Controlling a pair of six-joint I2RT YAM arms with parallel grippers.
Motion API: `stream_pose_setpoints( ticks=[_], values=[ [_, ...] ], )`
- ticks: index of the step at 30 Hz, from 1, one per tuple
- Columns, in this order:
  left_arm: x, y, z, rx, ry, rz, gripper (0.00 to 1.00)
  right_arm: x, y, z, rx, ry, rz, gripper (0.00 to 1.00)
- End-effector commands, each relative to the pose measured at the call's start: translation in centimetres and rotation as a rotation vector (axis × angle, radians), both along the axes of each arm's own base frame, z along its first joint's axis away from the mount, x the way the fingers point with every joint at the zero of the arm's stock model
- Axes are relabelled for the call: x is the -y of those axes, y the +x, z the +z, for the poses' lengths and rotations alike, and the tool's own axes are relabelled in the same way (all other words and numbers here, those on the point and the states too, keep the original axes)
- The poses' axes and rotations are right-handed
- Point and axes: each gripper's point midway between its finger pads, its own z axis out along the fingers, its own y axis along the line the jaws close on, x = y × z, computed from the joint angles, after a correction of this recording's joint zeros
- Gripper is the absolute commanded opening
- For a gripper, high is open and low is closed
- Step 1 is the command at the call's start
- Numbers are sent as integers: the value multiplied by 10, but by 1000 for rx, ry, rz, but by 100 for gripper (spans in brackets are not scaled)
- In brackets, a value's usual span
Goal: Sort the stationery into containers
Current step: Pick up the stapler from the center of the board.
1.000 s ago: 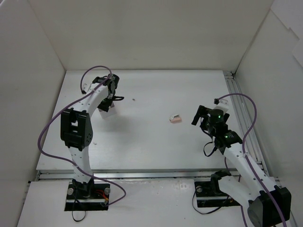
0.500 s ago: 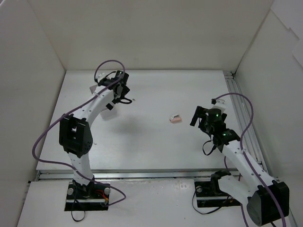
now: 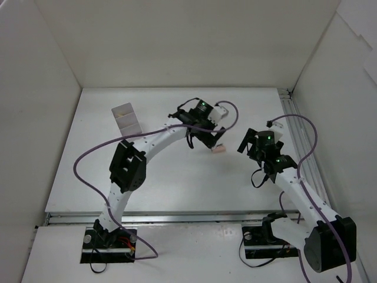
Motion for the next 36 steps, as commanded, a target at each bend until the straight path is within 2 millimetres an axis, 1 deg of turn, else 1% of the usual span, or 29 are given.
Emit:
stream_pose_setpoints(
  ticks=[1, 2, 3, 5, 6, 7, 8, 9, 10, 11, 12, 13, 14, 15, 16, 17, 18, 19, 23, 26, 28, 29, 30, 31, 32, 33, 35, 36],
  values=[
    [32, -24, 16, 187, 117, -296, 100, 14, 6, 25, 48, 27, -102, 98],
    [35, -22, 17, 200, 117, -312, 100, 15, 4, 28, 53, 31, -107, 98],
    [44, -29, 11, 182, 100, -349, 100, 16, 3, 30, 57, 33, -109, 98],
    [50, -26, 11, 181, 80, -351, 100, 19, -2, 35, 76, 34, -113, 98],
    [52, -24, 5, 175, 86, -348, 100, 21, -4, 37, 81, 35, -113, 98],
    [56, -20, 6, 186, 80, -343, 100, 21, -6, 43, 103, 40, -112, 98],
    [58, -17, 4, 186, 79, -342, 100, 22, -8, 45, 112, 37, -106, 98],
    [61, -15, -8, 171, 91, -339, 100, 22, -10, 46, 118, 36, -100, 98],
    [65, -12, -4, 178, 82, -341, 100, 23, -12, 53, 141, 40, -98, 98],
    [66, -9, -7, 177, 86, -338, 100, 23, -14, 54, 147, 37, -91, 98],
    [68, -6, -18, 168, 99, -330, 100, 23, -15, 56, 155, 34, -87, 98],
    [69, -2, -17, 183, 101, -324, 100, 24, -17, 60, 171, 35, -85, 98],
    [66, 5, -20, 187, 104, -309, 100, 24, -19, 59, 169, 31, -77, 98],
    [67, 8, -27, 184, 112, -302, 100, 25, -20, 60, 174, 29, -74, 98],
    [65, 13, -26, 184, 106, -294, 100, 24, -22, 64, 190, 32, -69, 98],
    [67, 13, -28, 180, 104, -294, 100, 24, -23, 65, 194, 31, -64, 98],
    [63, 20, -31, 183, 102, -281, 100, 24, -23, 66, 196, 32, -60, 98],
    [64, 21, -32, 184, 101, -281, 100, 25, -24, 69, 209, 32, -63, 98],
    [70, 19, -37, 181, 84, -318, 100, 27, -27, 71, 222, 28, -66, 98],
    [76, 15, -41, 166, 56, -343, 100, 28, -28, 69, 218, 22, -69, 98],
    [82, 17, -44, 166, 40, -344, 100, 28, -28, 67, 214, 19, -66, 98],
    [83, 17, -50, 155, 38, -340, 99, 25, -28, 66, 206, 20, -45, 98],
    [85, 18, -50, 153, 30, -338, 94, 23, -28, 66, 206, 19, -32, 98],
    [88, 21, -49, 161, 20, -333, 92, 22, -28, 66, 206, 20, -25, 98],
    [89, 21, -51, 157, 21, -330, 90, 22, -28, 65, 202, 22, -26, 98],
    [90, 20, -56, 146, 20, -331, 83, 23, -28, 66, 203, 17, -31, 98],
    [90, 20, -58, 141, 22, -333, 74, 24, -28, 66, 206, 13, -35, 98],
    [90, 21, -58, 145, 19, -332, 73, 24, -28, 66, 208, 13, -35, 98]
  ],
)
